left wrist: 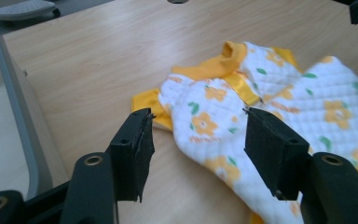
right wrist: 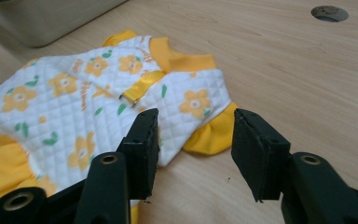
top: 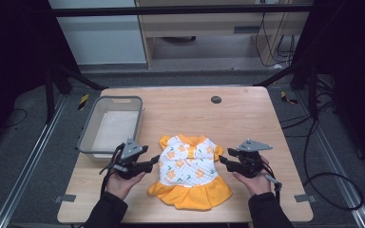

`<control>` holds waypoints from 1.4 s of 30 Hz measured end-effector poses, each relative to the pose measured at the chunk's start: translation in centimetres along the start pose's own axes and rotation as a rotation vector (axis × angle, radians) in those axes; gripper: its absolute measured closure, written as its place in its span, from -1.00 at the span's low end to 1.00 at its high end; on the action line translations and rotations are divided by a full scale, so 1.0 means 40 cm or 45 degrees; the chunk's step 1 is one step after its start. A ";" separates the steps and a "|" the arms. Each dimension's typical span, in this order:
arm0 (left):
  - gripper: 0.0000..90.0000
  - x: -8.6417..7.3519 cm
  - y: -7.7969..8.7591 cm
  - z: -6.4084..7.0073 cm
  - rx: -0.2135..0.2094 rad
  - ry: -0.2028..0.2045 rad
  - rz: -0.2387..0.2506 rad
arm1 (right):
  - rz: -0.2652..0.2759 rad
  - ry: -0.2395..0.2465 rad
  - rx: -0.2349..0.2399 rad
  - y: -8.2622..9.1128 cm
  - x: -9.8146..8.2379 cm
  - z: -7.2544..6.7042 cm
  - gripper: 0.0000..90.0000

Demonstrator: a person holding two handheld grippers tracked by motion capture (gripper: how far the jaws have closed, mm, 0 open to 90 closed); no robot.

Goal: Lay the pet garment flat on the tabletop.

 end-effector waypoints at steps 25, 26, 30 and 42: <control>0.28 -0.103 -0.270 -0.062 0.072 0.103 -0.293 | -0.205 -0.021 -0.087 -0.206 -0.072 0.069 0.61; 0.31 -0.103 -0.270 -0.061 0.077 0.110 -0.291 | -0.210 -0.026 -0.082 -0.207 -0.073 0.068 0.69; 0.62 -0.101 -0.270 -0.051 0.065 0.122 -0.298 | -0.224 -0.046 -0.062 -0.209 -0.070 0.063 0.87; 0.86 -0.007 -0.234 -0.064 0.123 0.097 -0.088 | -0.026 0.079 -0.093 -0.209 0.048 0.069 0.90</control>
Point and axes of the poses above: each handheld gripper's, and its own axes: y roughly backward along the jaws, x roughly out of its top, z roughly to its right, the point moved 3 cm from there along -y, roughly forward along the jaws, and after that the axes turned 14 degrees about z, right-handed, at the moved point
